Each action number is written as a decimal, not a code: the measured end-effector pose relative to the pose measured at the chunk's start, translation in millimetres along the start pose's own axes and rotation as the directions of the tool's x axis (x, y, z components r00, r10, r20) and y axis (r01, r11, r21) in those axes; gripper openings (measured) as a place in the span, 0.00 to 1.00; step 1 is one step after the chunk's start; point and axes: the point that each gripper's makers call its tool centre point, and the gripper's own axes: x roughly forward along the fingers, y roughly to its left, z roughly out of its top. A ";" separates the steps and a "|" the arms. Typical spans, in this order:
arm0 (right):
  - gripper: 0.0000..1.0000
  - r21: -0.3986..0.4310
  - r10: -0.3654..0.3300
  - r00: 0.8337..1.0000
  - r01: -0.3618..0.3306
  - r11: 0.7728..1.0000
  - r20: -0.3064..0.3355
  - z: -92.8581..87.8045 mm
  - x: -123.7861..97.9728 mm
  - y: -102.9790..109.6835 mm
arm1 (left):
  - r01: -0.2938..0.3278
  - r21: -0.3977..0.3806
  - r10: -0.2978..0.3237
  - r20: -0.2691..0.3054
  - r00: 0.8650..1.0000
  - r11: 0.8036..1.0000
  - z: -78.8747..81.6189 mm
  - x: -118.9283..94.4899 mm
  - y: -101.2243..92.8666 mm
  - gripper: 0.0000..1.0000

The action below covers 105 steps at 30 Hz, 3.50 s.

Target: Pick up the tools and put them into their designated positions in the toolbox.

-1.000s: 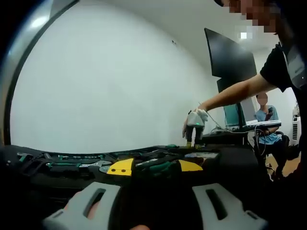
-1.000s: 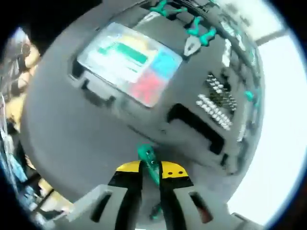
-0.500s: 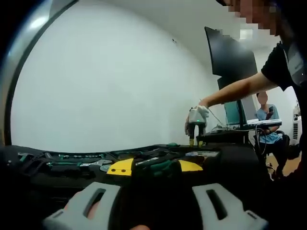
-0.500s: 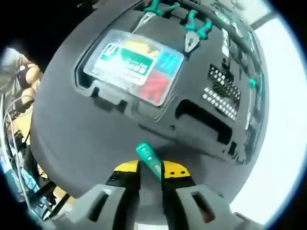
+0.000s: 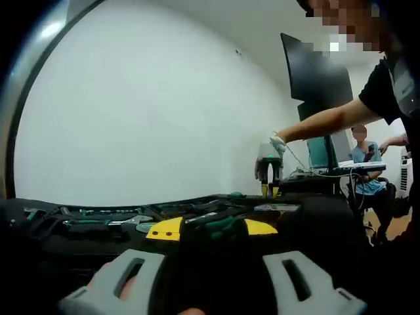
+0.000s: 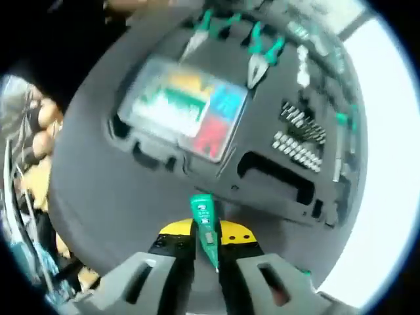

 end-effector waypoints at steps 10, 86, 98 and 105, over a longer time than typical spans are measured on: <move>0.09 0.408 -0.304 0.845 0.113 0.906 0.439 70.1 -77.8 -47.9 | -0.004 0.031 0.004 -0.012 1.000 1.000 -1.5 -0.4 -4.3 0.33; 0.16 0.285 -0.218 0.972 0.186 0.940 0.087 205.5 71.8 -174.3 | 0.017 0.019 -0.018 0.035 0.999 1.000 7.4 -2.2 -3.9 0.32; 0.00 0.284 -0.219 0.972 0.188 0.940 0.082 184.4 58.7 -179.0 | 0.018 0.014 -0.018 0.041 0.999 1.000 8.4 -2.6 -3.1 0.32; 0.00 0.254 -0.229 0.972 0.207 0.945 0.060 176.8 70.0 -181.4 | 0.017 0.017 -0.017 0.035 0.999 1.000 7.3 -2.3 -3.8 0.32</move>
